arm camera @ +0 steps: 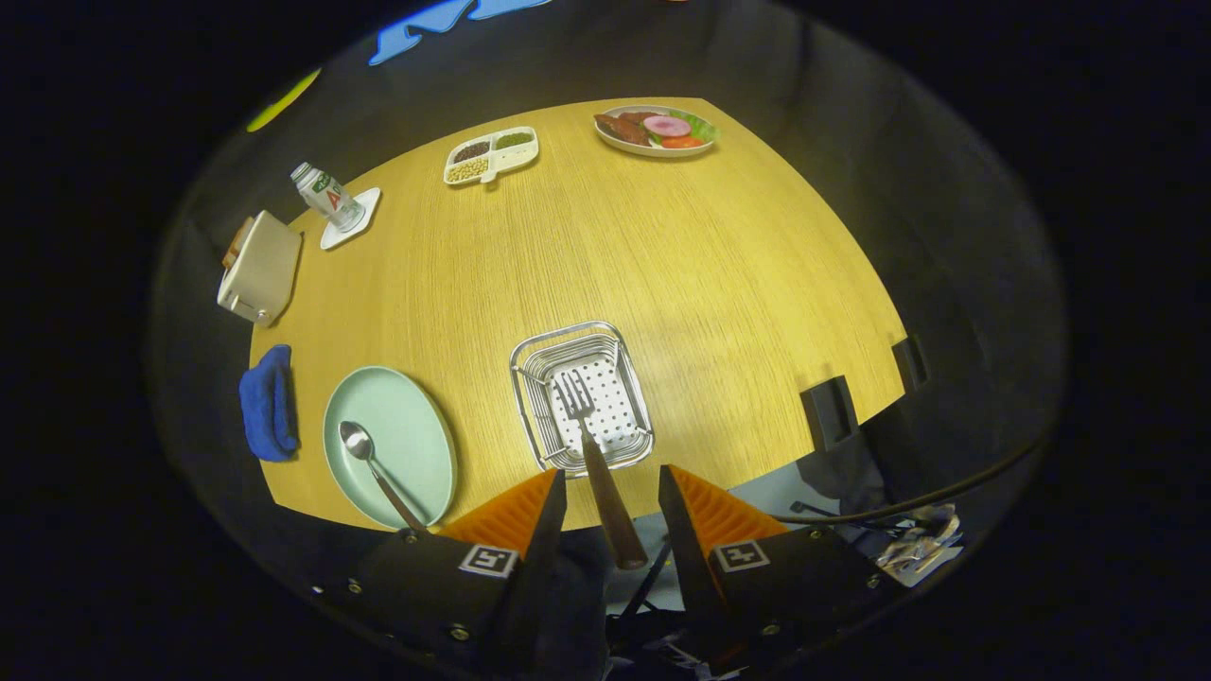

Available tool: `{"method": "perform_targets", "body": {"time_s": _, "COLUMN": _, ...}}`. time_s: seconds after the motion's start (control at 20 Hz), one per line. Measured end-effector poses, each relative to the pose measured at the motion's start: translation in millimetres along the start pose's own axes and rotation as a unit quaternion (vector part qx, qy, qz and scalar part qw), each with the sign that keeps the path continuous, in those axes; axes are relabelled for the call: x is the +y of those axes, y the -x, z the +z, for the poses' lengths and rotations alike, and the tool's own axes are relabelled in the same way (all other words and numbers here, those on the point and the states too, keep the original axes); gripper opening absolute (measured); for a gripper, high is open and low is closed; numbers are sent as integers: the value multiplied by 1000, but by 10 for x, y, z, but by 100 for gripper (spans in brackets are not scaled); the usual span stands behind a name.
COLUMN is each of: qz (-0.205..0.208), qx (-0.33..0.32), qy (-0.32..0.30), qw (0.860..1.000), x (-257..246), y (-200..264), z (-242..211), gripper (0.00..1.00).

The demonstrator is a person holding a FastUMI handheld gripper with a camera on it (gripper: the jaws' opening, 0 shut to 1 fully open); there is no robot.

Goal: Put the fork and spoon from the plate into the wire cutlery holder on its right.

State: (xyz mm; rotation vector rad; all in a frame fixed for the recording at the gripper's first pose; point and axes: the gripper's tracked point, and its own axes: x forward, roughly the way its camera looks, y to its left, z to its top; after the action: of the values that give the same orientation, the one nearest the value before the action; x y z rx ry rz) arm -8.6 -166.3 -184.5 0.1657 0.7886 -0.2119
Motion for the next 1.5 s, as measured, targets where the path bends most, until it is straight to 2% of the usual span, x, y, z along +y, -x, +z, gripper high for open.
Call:
{"method": "perform_targets", "body": {"time_s": 0.1, "qz": 3, "qx": -8, "qy": -4, "qw": 1000, "x": 1, "y": 36, "z": 14, "gripper": 64}}
{"method": "perform_targets", "body": {"time_s": 0.5, "qz": 12, "qx": -77, "qy": 8, "qw": 997, "x": 158, "y": 278, "z": 300, "gripper": 64}}
{"method": "perform_targets", "body": {"time_s": 0.95, "qz": 44, "qx": -141, "qy": 91, "qw": 985, "x": 851, "y": 468, "z": 532, "gripper": 64}}
{"method": "perform_targets", "body": {"time_s": 1.15, "qz": 71, "qx": -142, "qy": 131, "qw": 979, "x": 1263, "y": 447, "z": 480, "gripper": 64}}
{"method": "perform_targets", "body": {"time_s": 1.5, "qz": 116, "qx": -101, "qy": 206, "qw": 966, "x": 1919, "y": 217, "z": 114, "gripper": 64}}
